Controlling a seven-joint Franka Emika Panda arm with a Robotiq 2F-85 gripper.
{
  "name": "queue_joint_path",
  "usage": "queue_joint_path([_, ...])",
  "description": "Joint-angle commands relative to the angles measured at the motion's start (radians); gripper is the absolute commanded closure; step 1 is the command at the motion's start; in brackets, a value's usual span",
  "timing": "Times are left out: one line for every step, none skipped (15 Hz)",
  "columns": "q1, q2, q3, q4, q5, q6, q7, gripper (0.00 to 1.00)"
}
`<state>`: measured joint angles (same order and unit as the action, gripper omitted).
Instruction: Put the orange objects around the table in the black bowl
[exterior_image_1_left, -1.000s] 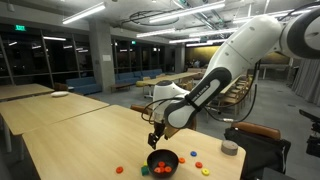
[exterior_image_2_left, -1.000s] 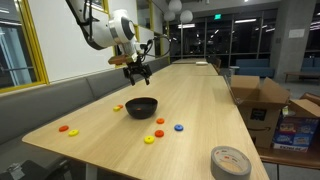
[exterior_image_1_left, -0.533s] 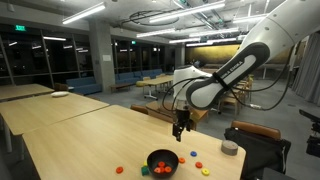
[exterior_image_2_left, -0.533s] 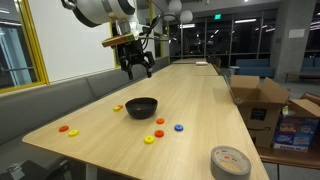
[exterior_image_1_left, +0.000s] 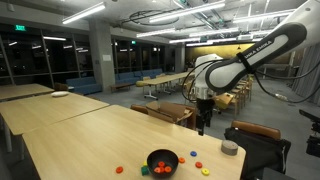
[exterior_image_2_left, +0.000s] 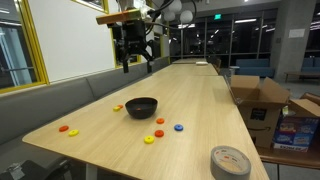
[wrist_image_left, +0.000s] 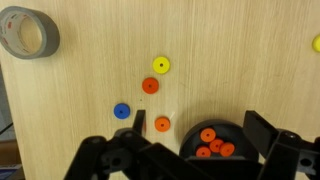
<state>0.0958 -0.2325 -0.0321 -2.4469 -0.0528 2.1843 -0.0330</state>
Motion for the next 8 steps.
queue_joint_path([-0.028,-0.128,-0.007,-0.071,0.058,-0.027,-0.081,0.0])
queue_joint_path([-0.031,-0.142,-0.011,-0.078,0.068,-0.031,-0.094,0.0])
queue_joint_path([-0.034,-0.155,-0.012,-0.086,0.074,-0.034,-0.1,0.0])
queue_joint_path([-0.035,-0.165,-0.015,-0.093,0.079,-0.036,-0.108,0.0])
queue_joint_path([-0.038,-0.175,-0.018,-0.101,0.081,-0.035,-0.114,0.0])
queue_joint_path([-0.039,-0.183,-0.02,-0.109,0.081,-0.032,-0.115,0.0])
queue_joint_path([-0.043,-0.188,-0.019,-0.117,0.074,-0.027,-0.109,0.0])
queue_joint_path([-0.047,-0.192,-0.019,-0.125,0.071,-0.024,-0.101,0.0])
